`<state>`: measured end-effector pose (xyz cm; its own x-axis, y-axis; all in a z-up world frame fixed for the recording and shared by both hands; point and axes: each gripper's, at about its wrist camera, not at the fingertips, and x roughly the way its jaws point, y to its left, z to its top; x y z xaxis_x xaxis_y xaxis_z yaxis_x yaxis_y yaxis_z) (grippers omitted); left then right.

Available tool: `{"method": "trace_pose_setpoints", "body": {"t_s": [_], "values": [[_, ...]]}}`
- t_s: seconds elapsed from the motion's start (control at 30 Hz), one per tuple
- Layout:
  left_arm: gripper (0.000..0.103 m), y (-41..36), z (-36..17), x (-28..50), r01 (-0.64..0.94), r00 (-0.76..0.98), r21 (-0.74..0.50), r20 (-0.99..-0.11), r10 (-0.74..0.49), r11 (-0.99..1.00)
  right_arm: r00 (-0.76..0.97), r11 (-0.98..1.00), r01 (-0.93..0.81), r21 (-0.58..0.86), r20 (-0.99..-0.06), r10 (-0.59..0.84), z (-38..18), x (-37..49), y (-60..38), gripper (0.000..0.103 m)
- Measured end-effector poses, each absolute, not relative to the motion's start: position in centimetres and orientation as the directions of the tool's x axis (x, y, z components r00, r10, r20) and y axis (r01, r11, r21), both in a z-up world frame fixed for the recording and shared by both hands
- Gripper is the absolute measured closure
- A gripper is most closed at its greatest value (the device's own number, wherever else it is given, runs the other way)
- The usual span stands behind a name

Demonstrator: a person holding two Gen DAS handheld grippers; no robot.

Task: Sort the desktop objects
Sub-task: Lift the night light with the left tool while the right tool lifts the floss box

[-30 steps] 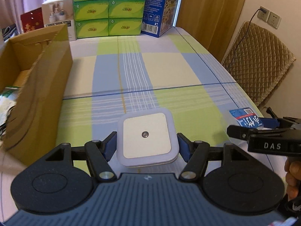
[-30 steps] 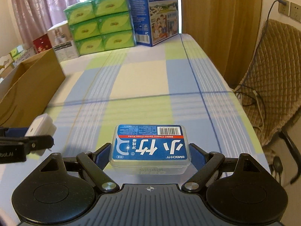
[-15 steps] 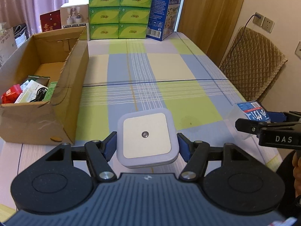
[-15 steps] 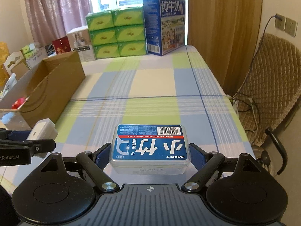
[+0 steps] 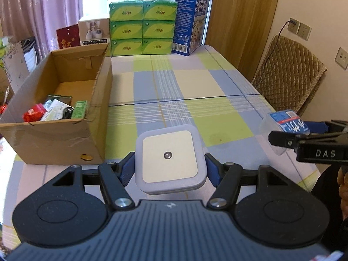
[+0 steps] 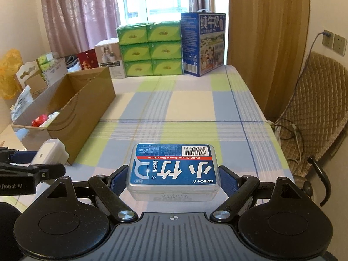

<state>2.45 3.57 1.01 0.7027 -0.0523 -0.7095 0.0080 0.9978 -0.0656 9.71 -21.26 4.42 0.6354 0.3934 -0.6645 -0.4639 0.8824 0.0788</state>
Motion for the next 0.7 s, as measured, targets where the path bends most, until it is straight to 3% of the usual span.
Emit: {"method": "trace_pose_setpoints", "body": {"t_s": [0.7], "values": [[0.041,8.5,3.2,-0.7,-0.055,0.72,-0.024,-0.694,0.023,0.998,0.586,0.826,-0.558,0.083,-0.665,0.462,4.5,8.6,-15.5,0.02]]}}
